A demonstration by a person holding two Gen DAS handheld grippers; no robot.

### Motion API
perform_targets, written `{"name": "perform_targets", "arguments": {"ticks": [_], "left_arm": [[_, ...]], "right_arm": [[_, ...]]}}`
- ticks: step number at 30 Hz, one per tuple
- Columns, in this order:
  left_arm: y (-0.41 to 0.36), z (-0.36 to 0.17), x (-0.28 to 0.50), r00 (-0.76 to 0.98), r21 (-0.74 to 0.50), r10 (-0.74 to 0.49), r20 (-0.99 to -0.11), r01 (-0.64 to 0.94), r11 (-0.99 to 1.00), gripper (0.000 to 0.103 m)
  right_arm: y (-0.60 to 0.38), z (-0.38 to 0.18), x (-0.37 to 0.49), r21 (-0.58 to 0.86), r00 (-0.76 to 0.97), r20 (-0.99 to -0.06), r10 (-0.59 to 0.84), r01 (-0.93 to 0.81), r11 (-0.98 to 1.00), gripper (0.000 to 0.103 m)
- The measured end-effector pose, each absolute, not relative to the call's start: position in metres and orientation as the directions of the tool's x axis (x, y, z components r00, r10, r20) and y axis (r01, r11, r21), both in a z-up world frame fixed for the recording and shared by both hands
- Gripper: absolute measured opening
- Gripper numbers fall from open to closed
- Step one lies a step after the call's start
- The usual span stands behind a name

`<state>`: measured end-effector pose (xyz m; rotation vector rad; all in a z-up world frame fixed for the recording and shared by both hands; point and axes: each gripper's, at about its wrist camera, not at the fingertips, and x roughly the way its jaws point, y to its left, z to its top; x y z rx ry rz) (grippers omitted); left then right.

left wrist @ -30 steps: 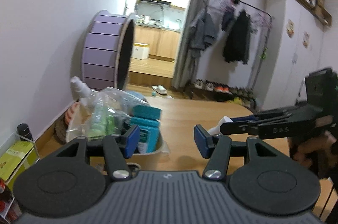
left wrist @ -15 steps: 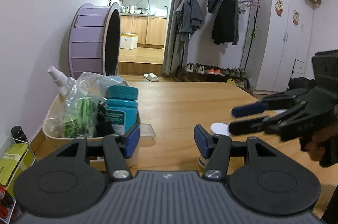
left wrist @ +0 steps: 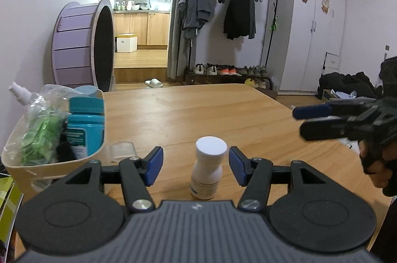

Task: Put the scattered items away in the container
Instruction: 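Stand the roll-on bottle upright on the table and open the right gripper, then close the left gripper around the upright roll-on bottle, then carry the roll-on bottle into the basket and open the left gripper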

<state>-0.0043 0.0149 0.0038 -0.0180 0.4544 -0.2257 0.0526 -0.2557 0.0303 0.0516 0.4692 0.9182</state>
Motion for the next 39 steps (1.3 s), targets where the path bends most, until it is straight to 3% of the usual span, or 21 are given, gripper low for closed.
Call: {"name": "perform_targets", "arguments": {"ticks": [15, 18, 20, 22, 27, 39], "left_arm": [[-0.007, -0.004, 0.008, 0.871, -0.036, -0.193, -0.452, 0.198, 0.979, 0.058], [-0.009, -0.005, 0.008, 0.871, -0.030, -0.189, -0.453, 0.198, 0.980, 0.053], [-0.010, -0.005, 0.008, 0.873, -0.022, -0.185, -0.450, 0.197, 0.980, 0.038], [-0.010, -0.004, 0.007, 0.875, -0.019, -0.184, -0.447, 0.196, 0.980, 0.031], [-0.010, -0.002, 0.002, 0.884, -0.017, -0.189, -0.427, 0.201, 0.979, 0.030], [0.034, 0.039, -0.027, 0.952, -0.075, -0.113, -0.285, 0.096, 0.993, 0.030]], "right_arm": [[-0.268, 0.040, 0.048, 0.228, 0.532, -0.323, 0.783, -0.759, 0.610, 0.100], [-0.270, 0.039, 0.048, 0.230, 0.532, -0.323, 0.783, -0.758, 0.610, 0.100], [-0.271, 0.038, 0.048, 0.232, 0.532, -0.324, 0.782, -0.757, 0.611, 0.100], [-0.271, 0.037, 0.048, 0.233, 0.530, -0.324, 0.783, -0.758, 0.610, 0.100], [-0.271, 0.038, 0.047, 0.234, 0.529, -0.319, 0.786, -0.760, 0.607, 0.100], [-0.259, 0.036, 0.048, 0.247, 0.510, -0.314, 0.800, -0.770, 0.588, 0.100]]}}
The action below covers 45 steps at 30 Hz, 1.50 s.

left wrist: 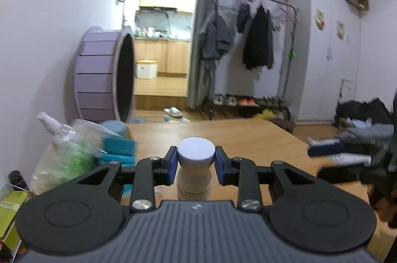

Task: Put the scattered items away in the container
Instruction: 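Carry the roll-on bottle into the basket and open the left gripper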

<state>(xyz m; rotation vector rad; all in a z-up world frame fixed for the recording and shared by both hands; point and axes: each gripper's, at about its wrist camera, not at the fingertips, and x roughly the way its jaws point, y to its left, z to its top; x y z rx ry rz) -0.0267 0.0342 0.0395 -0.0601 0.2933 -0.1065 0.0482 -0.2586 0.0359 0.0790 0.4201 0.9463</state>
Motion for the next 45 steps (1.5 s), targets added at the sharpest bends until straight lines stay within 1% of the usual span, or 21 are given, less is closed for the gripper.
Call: {"name": "perform_targets", "arguments": {"ticks": [4, 6, 11, 15, 19, 23, 29, 40, 45], "left_arm": [[0.060, 0.057, -0.038, 0.972, -0.110, -0.061, -0.227, 0.037, 0.993, 0.030], [0.074, 0.061, -0.040, 0.977, -0.125, -0.031, -0.212, 0.005, 0.992, 0.030], [0.102, 0.058, -0.032, 0.970, -0.155, 0.028, -0.243, -0.067, 0.986, 0.030], [0.103, 0.053, -0.025, 0.961, -0.146, 0.031, -0.275, -0.074, 0.987, 0.030], [0.098, 0.048, -0.018, 0.949, -0.097, 0.055, -0.311, -0.090, 0.991, 0.030], [0.104, 0.042, -0.020, 0.939, -0.081, 0.067, -0.337, -0.100, 0.992, 0.030], [0.099, 0.029, -0.016, 0.919, -0.023, 0.089, -0.385, -0.106, 0.994, 0.030], [0.103, 0.028, -0.016, 0.911, -0.017, 0.088, -0.402, -0.103, 0.994, 0.030], [0.103, 0.033, -0.020, 0.925, -0.055, 0.097, -0.368, -0.126, 0.991, 0.036]], "right_arm": [[-0.247, 0.035, 0.048, 0.247, 0.492, -0.321, 0.809, -0.781, 0.573, 0.100], [-0.240, 0.035, 0.047, 0.245, 0.483, -0.323, 0.814, -0.788, 0.565, 0.100], [-0.230, 0.033, 0.048, 0.247, 0.471, -0.330, 0.818, -0.793, 0.557, 0.100], [-0.227, 0.032, 0.049, 0.250, 0.468, -0.338, 0.816, -0.792, 0.558, 0.100], [-0.226, 0.031, 0.048, 0.251, 0.464, -0.348, 0.815, -0.791, 0.558, 0.100], [-0.227, 0.030, 0.047, 0.250, 0.461, -0.354, 0.814, -0.792, 0.557, 0.100], [-0.228, 0.030, 0.047, 0.251, 0.458, -0.357, 0.814, -0.792, 0.556, 0.100], [-0.228, 0.030, 0.045, 0.251, 0.450, -0.364, 0.815, -0.796, 0.551, 0.101], [-0.230, 0.032, 0.046, 0.254, 0.453, -0.355, 0.818, -0.795, 0.551, 0.101]]}}
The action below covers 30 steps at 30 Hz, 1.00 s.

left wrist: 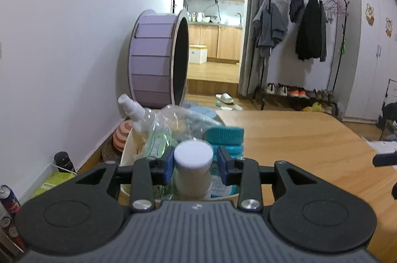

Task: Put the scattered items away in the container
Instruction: 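Carry the roll-on bottle into the basket and open the left gripper, then move the left gripper to the small clear plastic piece beside the basket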

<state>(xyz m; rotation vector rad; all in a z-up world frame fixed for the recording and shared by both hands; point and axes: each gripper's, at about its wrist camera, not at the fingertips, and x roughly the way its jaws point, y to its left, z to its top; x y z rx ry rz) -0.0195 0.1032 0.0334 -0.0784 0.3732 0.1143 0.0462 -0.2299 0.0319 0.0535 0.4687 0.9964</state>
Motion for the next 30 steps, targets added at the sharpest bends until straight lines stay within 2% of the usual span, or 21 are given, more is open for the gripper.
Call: {"name": "perform_targets", "arguments": {"ticks": [5, 9, 14, 20, 25, 30], "left_arm": [[0.089, 0.049, -0.032, 0.957, -0.069, 0.089, -0.274, -0.112, 0.991, 0.056], [0.066, 0.051, -0.033, 0.962, -0.081, 0.036, -0.270, -0.060, 0.995, 0.060], [0.020, 0.034, -0.015, 0.918, -0.023, 0.018, -0.397, -0.030, 0.999, 0.060], [0.000, 0.016, 0.025, 0.831, 0.064, 0.104, -0.547, -0.082, 0.995, 0.060], [-0.004, 0.011, 0.059, 0.753, 0.125, 0.153, -0.640, -0.094, 0.988, 0.060], [-0.018, 0.015, 0.088, 0.691, 0.257, 0.214, -0.690, -0.042, 0.965, 0.058]], "right_arm": [[-0.234, 0.030, 0.048, 0.253, 0.463, -0.354, 0.812, -0.788, 0.561, 0.101], [-0.240, 0.030, 0.051, 0.255, 0.475, -0.352, 0.806, -0.780, 0.571, 0.101], [-0.250, 0.035, 0.055, 0.269, 0.482, -0.335, 0.810, -0.774, 0.573, 0.101], [-0.267, 0.047, 0.060, 0.282, 0.429, -0.324, 0.843, -0.807, 0.519, 0.103], [-0.280, 0.050, 0.065, 0.300, 0.409, -0.297, 0.863, -0.818, 0.491, 0.103], [-0.292, 0.047, 0.080, 0.352, 0.467, -0.273, 0.841, -0.765, 0.539, 0.103]]}}
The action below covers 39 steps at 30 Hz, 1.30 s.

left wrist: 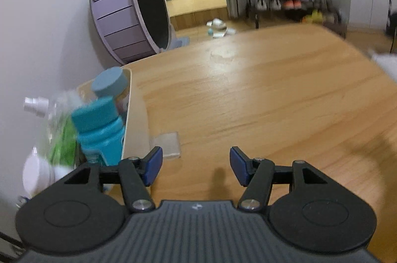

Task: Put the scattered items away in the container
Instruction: 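Move the left gripper to the small clear plastic piece beside the basket, then grasp the clear plastic piece with the left gripper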

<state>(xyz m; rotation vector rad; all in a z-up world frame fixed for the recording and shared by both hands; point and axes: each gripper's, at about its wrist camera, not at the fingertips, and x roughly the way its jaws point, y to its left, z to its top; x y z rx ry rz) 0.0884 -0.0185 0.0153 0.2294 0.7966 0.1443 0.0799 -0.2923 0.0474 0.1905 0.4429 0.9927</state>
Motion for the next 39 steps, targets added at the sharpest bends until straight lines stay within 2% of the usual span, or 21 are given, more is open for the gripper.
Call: {"name": "perform_targets", "arguments": {"ticks": [3, 8, 11, 29, 30, 32, 34, 39], "left_arm": [[-0.020, 0.014, 0.106, 0.635, 0.301, 0.244, -0.733, -0.020, 0.953, 0.056], [-0.016, 0.013, 0.133, 0.548, 0.349, 0.301, -0.780, -0.017, 0.937, 0.042], [-0.008, 0.010, 0.145, 0.493, 0.351, 0.315, -0.811, -0.021, 0.936, 0.037], [-0.001, 0.008, 0.177, 0.404, 0.344, 0.348, -0.846, -0.085, 0.935, 0.033], [-0.001, 0.009, 0.178, 0.404, 0.344, 0.348, -0.846, -0.086, 0.935, 0.031], [-0.002, 0.008, 0.180, 0.403, 0.379, 0.378, -0.834, -0.080, 0.922, 0.018], [-0.002, 0.009, 0.176, 0.412, 0.387, 0.384, -0.827, -0.078, 0.919, 0.012], [-0.003, 0.013, 0.167, 0.433, 0.368, 0.356, -0.828, -0.058, 0.928, 0.004]], "right_arm": [[-0.299, 0.047, 0.083, 0.372, 0.488, -0.257, 0.834, -0.747, 0.551, 0.103], [-0.306, 0.051, 0.078, 0.372, 0.477, -0.232, 0.848, -0.762, 0.531, 0.103], [-0.309, 0.052, 0.075, 0.375, 0.468, -0.224, 0.855, -0.768, 0.519, 0.103], [-0.310, 0.056, 0.066, 0.373, 0.447, -0.217, 0.868, -0.784, 0.497, 0.103], [-0.310, 0.056, 0.066, 0.372, 0.446, -0.217, 0.868, -0.785, 0.496, 0.103], [-0.310, 0.056, 0.065, 0.369, 0.444, -0.218, 0.869, -0.787, 0.495, 0.103], [-0.310, 0.056, 0.064, 0.366, 0.443, -0.218, 0.869, -0.789, 0.494, 0.103], [-0.312, 0.057, 0.063, 0.369, 0.443, -0.213, 0.871, -0.789, 0.492, 0.103]]}}
